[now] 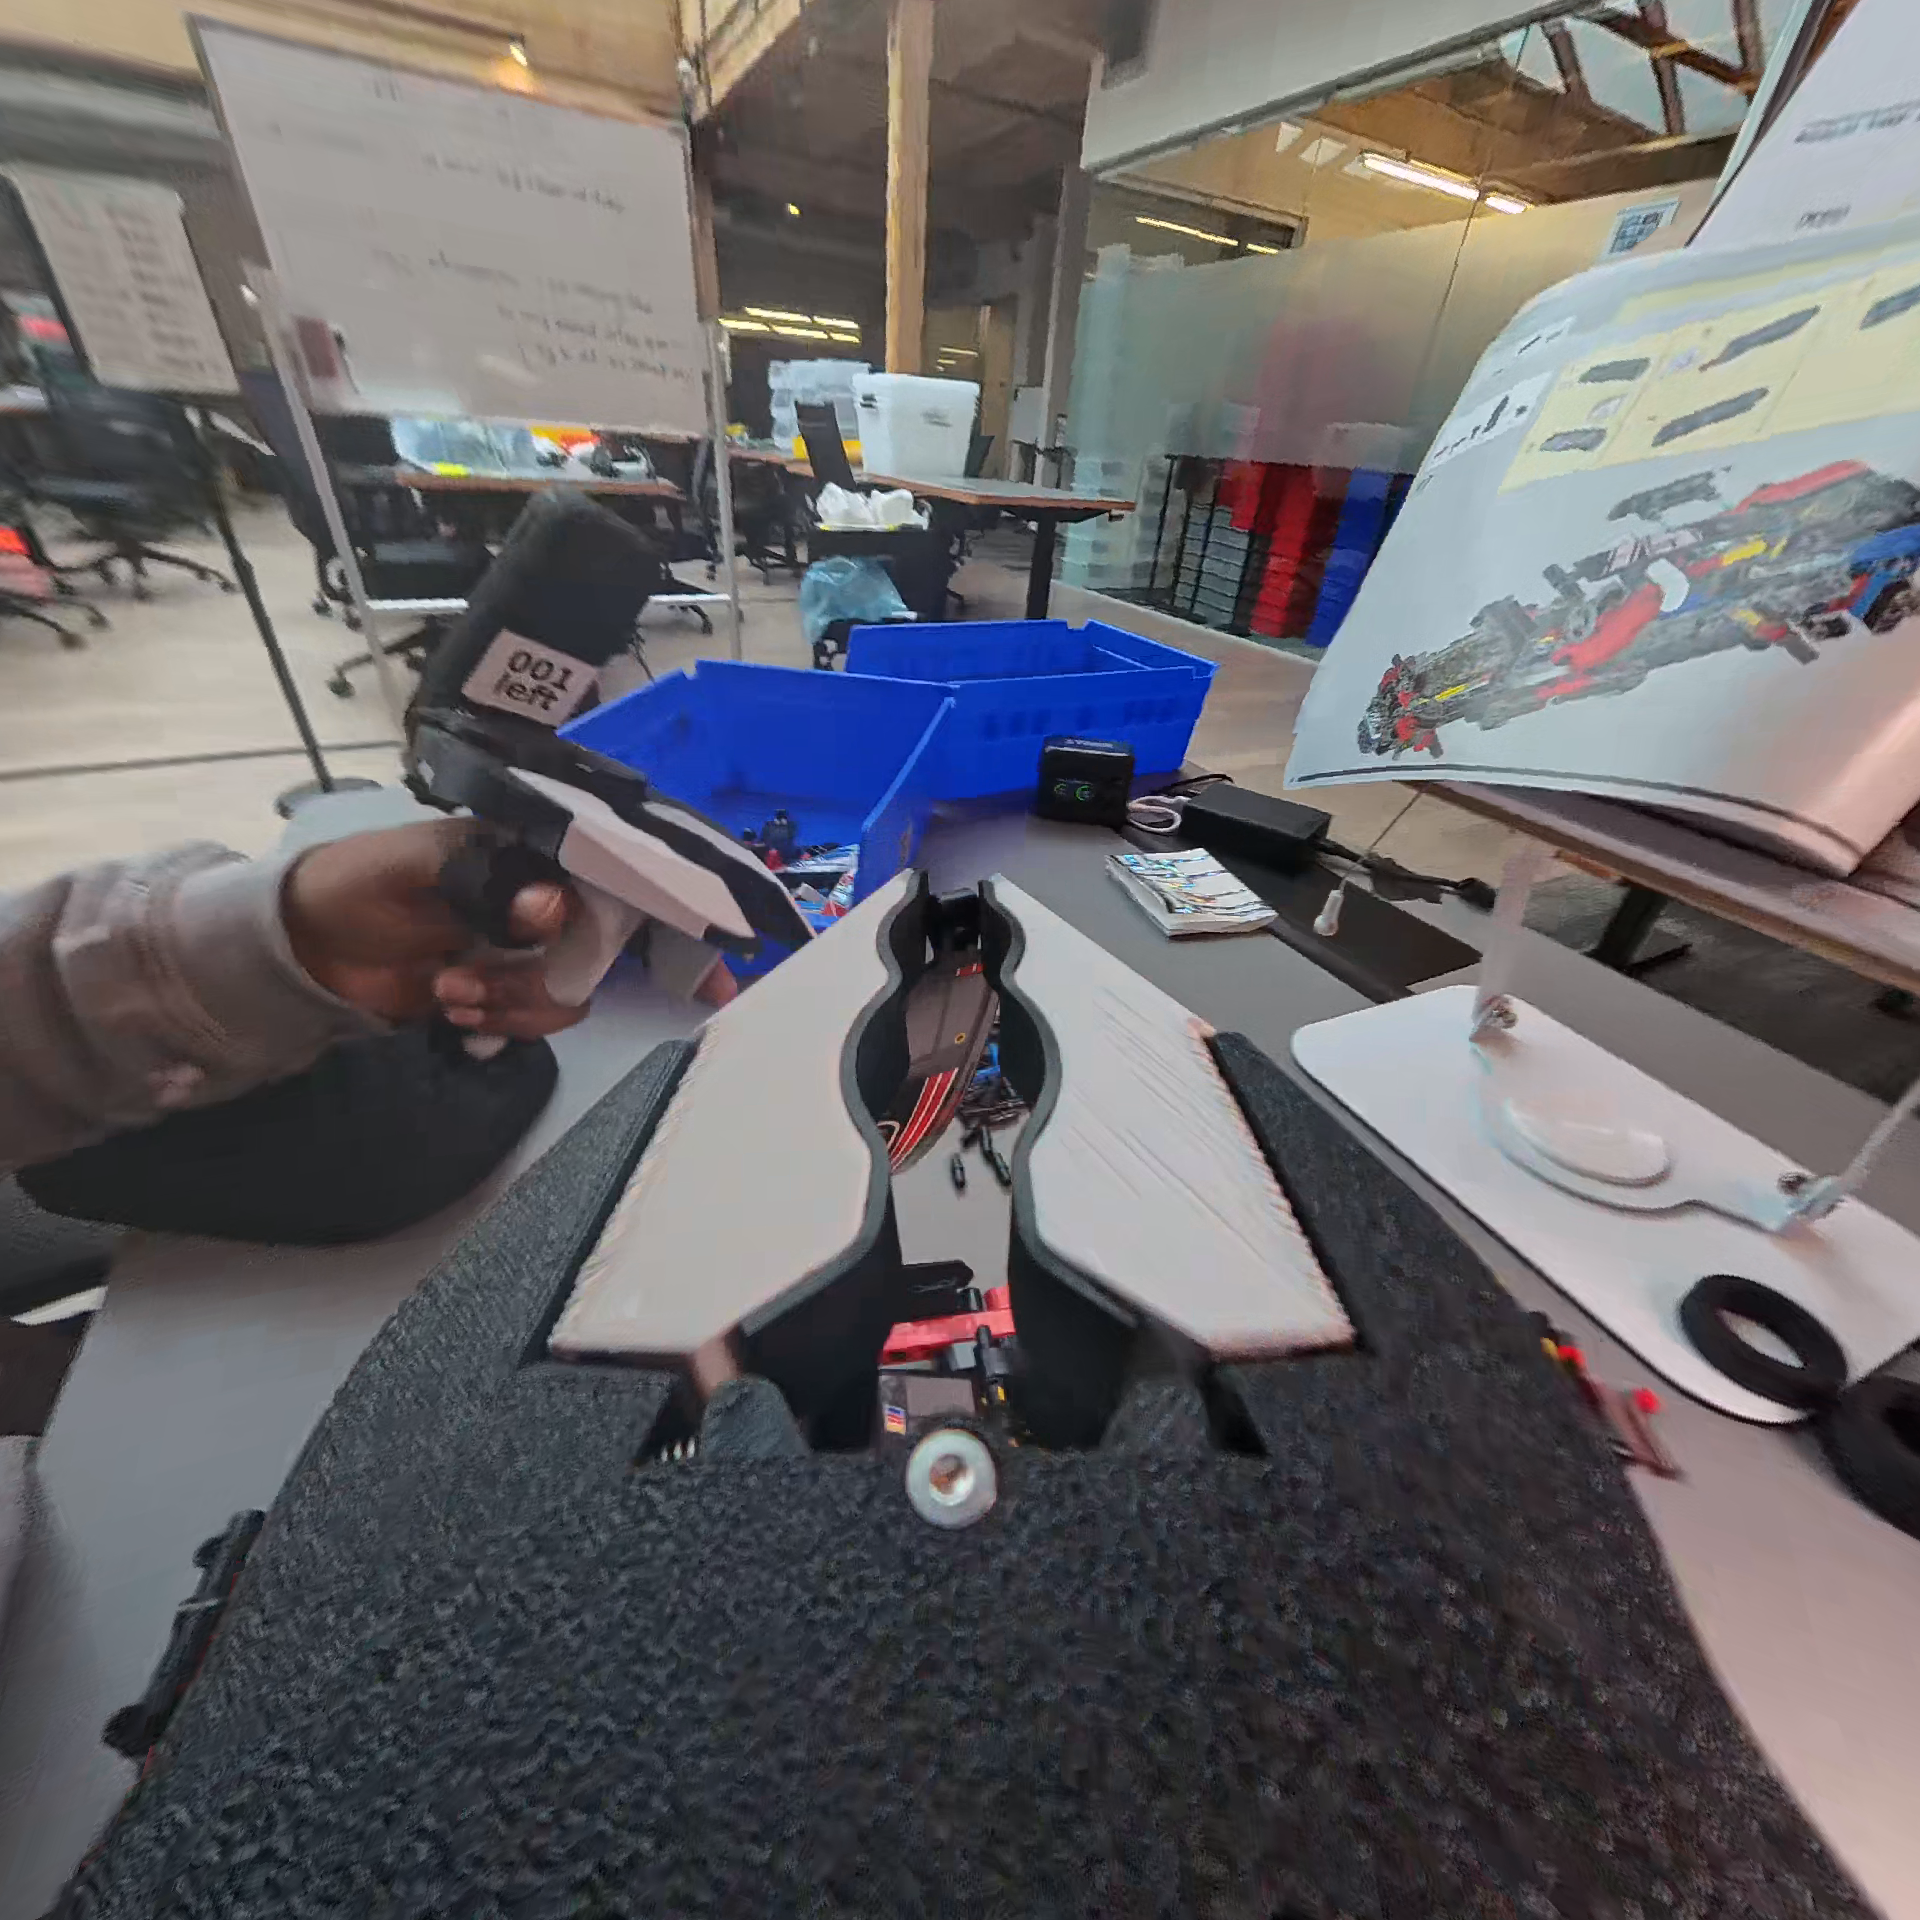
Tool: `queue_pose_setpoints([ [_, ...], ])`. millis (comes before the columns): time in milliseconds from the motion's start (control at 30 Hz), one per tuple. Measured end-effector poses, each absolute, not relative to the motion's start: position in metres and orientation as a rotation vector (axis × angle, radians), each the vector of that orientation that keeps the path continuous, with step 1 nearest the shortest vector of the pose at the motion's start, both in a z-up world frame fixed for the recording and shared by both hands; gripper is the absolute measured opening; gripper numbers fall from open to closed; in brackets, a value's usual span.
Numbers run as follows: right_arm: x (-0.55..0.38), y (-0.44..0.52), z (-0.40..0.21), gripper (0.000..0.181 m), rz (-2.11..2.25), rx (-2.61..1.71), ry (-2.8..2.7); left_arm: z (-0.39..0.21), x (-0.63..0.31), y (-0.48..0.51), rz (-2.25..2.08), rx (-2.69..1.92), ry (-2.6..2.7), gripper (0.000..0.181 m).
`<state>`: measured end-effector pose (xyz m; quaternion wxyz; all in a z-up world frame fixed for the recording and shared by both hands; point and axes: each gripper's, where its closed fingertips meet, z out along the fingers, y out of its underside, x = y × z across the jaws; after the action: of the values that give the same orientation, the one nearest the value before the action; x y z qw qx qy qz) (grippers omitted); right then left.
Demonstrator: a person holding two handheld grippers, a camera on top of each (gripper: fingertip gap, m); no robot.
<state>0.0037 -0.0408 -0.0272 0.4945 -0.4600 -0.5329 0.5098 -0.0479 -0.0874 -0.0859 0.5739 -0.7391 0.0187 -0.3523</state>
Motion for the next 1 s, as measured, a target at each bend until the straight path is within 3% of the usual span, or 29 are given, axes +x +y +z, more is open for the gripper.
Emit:
queue_pose_setpoints([
  [100, 0.006, -0.051, -0.025, 0.009, 1.433, -1.139, -1.292, -0.085, -0.016, -0.086, -0.833, -1.744, 0.226, 0.037],
  [200, 0.009, -0.082, -0.021, 0.009, 1.636, -1.065, -1.369, -0.083, 0.012, -0.081, -0.875, -1.750, 0.350, 0.046],
  [233, 0.011, -0.092, -0.019, 0.009, 1.686, -1.031, -1.396, -0.083, 0.022, -0.083, -0.942, -1.752, 0.388, 0.039],
  [300, 0.016, -0.105, -0.017, 0.010, 1.721, -0.963, -1.438, -0.074, 0.048, -0.103, -1.212, -1.715, 0.504, 0.009],
  [400, 0.026, -0.109, -0.012, 0.010, 1.726, -0.885, -1.453, -0.070, 0.054, -0.118, -1.288, -1.701, 0.576, 0.000],
  [567, 0.030, -0.054, -0.021, 0.042, 1.481, -0.999, -1.377, -0.076, -0.052, -0.101, -0.616, -1.984, 0.390, 0.000],
  [733, 0.042, 0.016, -0.063, 0.044, 1.169, -1.192, -1.437, -0.093, -0.228, -0.145, 0.278, -2.395, 0.107, 0.005],
  [833, 0.051, 0.022, -0.101, 0.044, 1.063, -1.255, -1.640, -0.113, -0.268, -0.172, 0.408, -2.556, 0.000, 0.015],
  [1000, 0.066, 0.006, -0.147, 0.054, 0.973, -1.314, -1.923, -0.099, -0.281, -0.163, 0.518, -2.395, -0.053, 0.032],
])
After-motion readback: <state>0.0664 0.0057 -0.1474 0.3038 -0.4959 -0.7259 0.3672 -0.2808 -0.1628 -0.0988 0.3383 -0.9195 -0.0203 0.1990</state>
